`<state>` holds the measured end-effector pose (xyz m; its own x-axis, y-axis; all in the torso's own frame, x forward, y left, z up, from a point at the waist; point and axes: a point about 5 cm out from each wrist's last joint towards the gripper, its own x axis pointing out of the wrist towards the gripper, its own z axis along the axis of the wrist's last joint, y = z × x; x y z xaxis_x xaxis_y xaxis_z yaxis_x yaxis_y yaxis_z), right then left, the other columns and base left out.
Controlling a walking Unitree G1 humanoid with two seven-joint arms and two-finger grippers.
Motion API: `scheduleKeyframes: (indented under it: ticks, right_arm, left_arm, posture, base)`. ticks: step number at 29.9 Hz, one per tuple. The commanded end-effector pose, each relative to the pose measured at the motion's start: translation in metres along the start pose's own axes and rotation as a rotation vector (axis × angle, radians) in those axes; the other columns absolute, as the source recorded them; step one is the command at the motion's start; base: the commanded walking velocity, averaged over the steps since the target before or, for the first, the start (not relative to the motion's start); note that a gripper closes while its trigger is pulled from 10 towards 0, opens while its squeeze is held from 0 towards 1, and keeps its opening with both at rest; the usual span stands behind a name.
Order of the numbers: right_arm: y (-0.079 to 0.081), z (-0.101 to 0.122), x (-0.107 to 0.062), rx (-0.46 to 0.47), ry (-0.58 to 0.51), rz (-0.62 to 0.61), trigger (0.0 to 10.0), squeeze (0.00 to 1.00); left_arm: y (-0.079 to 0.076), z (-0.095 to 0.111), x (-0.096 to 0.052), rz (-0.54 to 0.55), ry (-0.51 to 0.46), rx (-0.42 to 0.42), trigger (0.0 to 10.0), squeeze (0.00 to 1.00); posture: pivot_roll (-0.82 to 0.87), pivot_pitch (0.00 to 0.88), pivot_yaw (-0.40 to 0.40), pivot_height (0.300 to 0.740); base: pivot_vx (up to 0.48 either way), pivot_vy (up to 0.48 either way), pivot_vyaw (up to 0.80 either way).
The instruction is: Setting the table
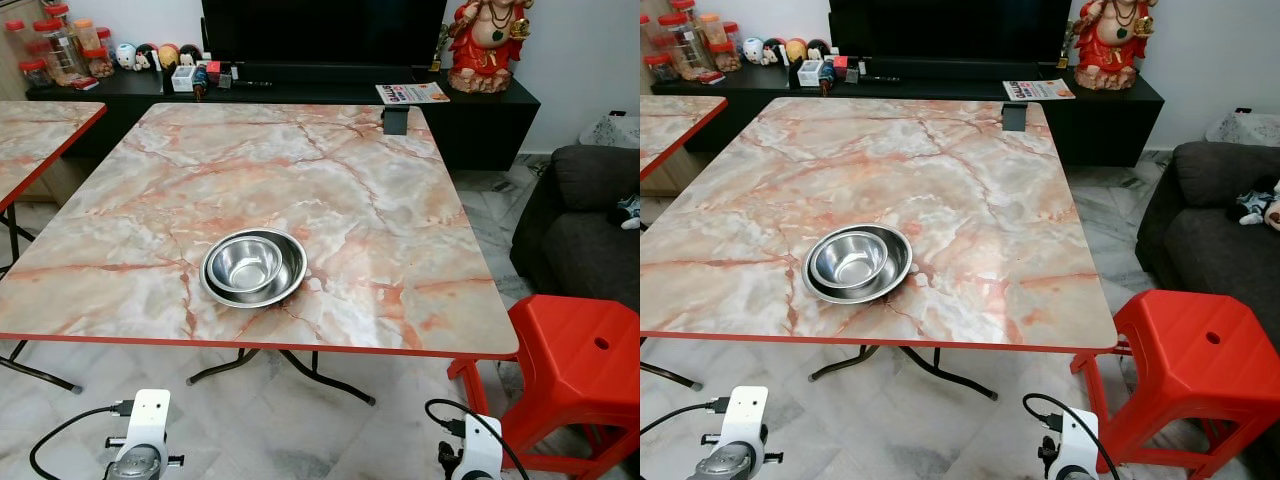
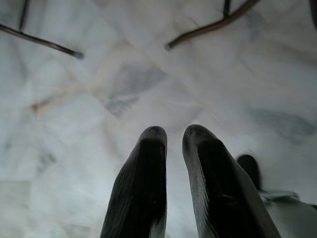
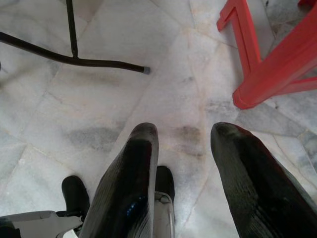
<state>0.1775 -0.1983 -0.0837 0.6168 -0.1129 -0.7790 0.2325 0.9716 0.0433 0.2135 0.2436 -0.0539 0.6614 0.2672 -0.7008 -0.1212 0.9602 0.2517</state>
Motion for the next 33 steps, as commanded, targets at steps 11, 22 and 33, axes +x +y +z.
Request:
scheduleKeyframes:
  ticks: [11,22,33]
  right_arm:
    - [0.006,-0.003,0.000,0.008,0.010,0.003,10.0,0.00]
    - [-0.008,-0.014,-0.004,0.019,0.029,-0.026,10.0,0.00]
    - [-0.009,-0.023,-0.007,0.009,0.044,-0.027,10.0,0.00]
  left_arm:
    - [-0.042,-0.010,-0.005,-0.190,0.031,-0.026,10.0,0.00]
    - [-0.050,-0.021,-0.009,-0.208,0.048,-0.036,10.0,0.00]
    - [-0.041,-0.021,-0.008,-0.174,0.049,-0.027,10.0,0.00]
  posture:
    - [0.02,0.000,-0.012,0.740]
    - [0.05,0.000,-0.046,0.740]
    - [0.06,0.000,-0.047,0.740]
  base:
    - [0.000,0.000,0.00]
    - [0.000,0.000,0.00]
    - [0.000,0.000,-0.32]
